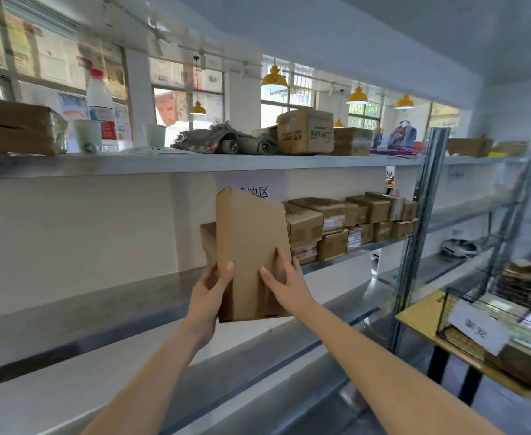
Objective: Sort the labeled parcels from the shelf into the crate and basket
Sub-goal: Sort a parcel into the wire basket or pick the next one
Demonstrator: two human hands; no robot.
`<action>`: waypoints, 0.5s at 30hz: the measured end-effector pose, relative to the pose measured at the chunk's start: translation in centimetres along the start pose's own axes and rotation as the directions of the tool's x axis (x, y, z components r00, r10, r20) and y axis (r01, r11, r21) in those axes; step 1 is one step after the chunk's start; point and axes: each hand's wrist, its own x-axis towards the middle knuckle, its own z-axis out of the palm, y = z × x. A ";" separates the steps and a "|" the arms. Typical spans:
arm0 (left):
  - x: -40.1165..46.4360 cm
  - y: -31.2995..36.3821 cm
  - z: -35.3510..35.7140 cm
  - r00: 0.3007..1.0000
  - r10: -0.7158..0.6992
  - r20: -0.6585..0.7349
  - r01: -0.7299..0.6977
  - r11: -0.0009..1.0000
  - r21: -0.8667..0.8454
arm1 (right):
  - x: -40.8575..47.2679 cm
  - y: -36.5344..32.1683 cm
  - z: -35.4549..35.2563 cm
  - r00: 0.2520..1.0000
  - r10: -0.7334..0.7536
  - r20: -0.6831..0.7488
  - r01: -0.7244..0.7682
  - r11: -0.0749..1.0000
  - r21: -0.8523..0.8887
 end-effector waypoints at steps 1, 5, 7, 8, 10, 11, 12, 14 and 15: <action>0.1 -0.1 1.3 1.000 0.002 0.017 -0.002 1.000 -0.011 | -0.2 0.1 -1.1 1.000 0.017 -0.003 -0.017 1.000 -0.001; 0.3 -0.7 6.8 0.989 -0.021 0.146 0.027 0.999 -0.038 | -1.4 -0.1 -5.7 0.998 0.054 0.030 -0.057 0.994 0.090; 0.5 -1.1 9.6 0.975 -0.052 0.217 0.067 0.996 -0.062 | -2.0 -0.1 -8.0 0.997 0.077 0.023 -0.080 0.985 0.156; 0.7 -1.4 11.0 0.965 -0.074 0.253 0.094 0.993 -0.066 | -2.3 0.1 -9.2 0.995 0.099 0.016 -0.100 0.978 0.183; 1.0 -2.0 13.6 0.951 -0.119 0.284 0.142 0.988 -0.064 | -2.9 0.7 -11.6 0.992 0.127 0.016 -0.127 0.960 0.249; 1.1 -2.5 14.8 0.949 -0.127 0.290 0.150 0.987 -0.058 | -3.2 1.2 -12.7 0.990 0.139 0.017 -0.139 0.951 0.275; 1.3 -3.1 16.0 0.946 -0.123 0.299 0.143 0.989 -0.044 | -3.7 1.6 -13.9 0.989 0.144 0.021 -0.144 0.943 0.300; 1.2 -4.2 18.5 0.932 -0.099 0.350 0.123 0.991 -0.049 | -4.4 2.6 -16.0 0.989 0.145 0.014 -0.142 0.936 0.323; 0.9 -4.7 19.8 0.918 -0.095 0.384 0.129 0.990 -0.062 | -4.8 3.0 -17.0 0.990 0.144 -0.007 -0.135 0.942 0.308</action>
